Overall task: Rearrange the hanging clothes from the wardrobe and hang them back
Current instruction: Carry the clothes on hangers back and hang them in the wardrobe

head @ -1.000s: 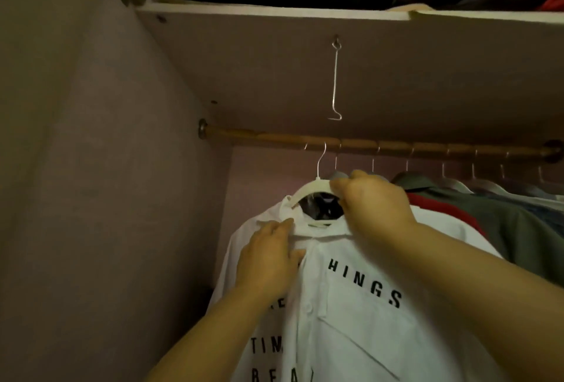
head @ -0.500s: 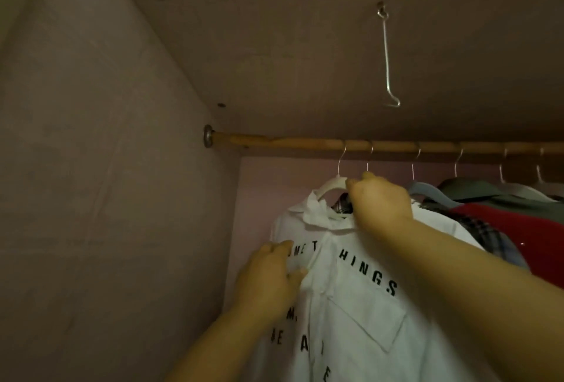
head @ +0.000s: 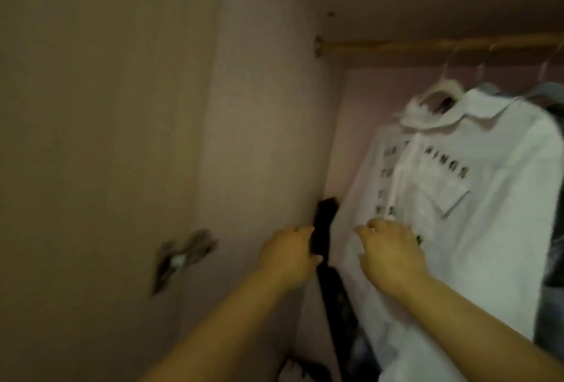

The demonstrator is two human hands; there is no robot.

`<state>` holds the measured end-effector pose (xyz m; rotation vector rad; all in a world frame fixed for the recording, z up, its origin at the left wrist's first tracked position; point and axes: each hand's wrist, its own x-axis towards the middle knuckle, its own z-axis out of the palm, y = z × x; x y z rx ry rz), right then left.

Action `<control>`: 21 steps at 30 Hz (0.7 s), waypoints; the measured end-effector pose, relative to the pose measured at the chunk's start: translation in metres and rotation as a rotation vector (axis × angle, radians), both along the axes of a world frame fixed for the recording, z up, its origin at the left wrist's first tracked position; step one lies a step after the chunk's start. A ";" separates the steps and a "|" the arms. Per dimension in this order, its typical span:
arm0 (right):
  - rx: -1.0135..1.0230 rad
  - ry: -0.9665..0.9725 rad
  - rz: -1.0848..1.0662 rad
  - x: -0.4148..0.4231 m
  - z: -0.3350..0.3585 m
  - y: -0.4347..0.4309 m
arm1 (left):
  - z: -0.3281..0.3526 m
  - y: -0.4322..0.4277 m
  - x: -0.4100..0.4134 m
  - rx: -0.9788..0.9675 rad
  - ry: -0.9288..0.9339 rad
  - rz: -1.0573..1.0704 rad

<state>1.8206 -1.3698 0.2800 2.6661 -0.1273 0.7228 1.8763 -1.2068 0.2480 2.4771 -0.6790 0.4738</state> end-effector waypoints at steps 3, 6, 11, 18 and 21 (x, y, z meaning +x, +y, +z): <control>0.097 0.153 0.180 -0.026 -0.072 0.043 | -0.061 0.054 -0.062 0.064 0.115 0.133; 0.198 0.300 0.351 -0.062 -0.129 0.098 | -0.117 0.118 -0.141 0.076 0.236 0.312; 0.295 0.517 0.582 -0.133 -0.196 0.185 | -0.186 0.218 -0.286 0.123 0.375 0.639; 0.213 0.893 0.984 -0.261 -0.251 0.337 | -0.228 0.352 -0.481 0.112 0.575 1.139; 0.177 0.959 1.165 -0.314 -0.255 0.412 | -0.230 0.399 -0.545 0.045 0.606 1.287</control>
